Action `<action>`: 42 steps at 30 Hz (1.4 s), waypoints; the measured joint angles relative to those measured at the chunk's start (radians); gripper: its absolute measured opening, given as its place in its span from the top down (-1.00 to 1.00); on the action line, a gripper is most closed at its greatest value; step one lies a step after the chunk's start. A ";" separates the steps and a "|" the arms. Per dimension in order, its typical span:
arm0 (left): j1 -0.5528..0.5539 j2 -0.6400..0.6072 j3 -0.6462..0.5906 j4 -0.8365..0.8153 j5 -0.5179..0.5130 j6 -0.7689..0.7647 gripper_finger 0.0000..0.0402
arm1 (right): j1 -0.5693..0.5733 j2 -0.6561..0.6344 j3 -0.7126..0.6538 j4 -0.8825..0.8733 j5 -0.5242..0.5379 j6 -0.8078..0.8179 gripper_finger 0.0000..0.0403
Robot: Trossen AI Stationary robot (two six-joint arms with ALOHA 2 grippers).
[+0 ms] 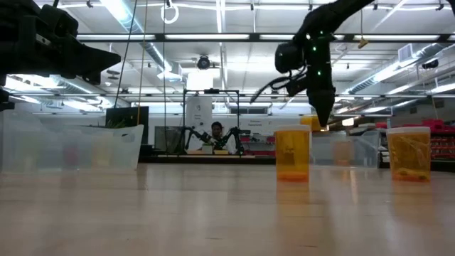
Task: Pick and place medicine bottles into bin by pill shape (circle, oval)
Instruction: Adjust the large orange pill bottle in the right transparent bin
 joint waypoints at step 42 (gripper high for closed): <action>0.001 0.000 0.000 0.199 -0.195 -0.246 0.96 | 0.363 0.000 0.037 0.192 -0.201 0.046 -0.13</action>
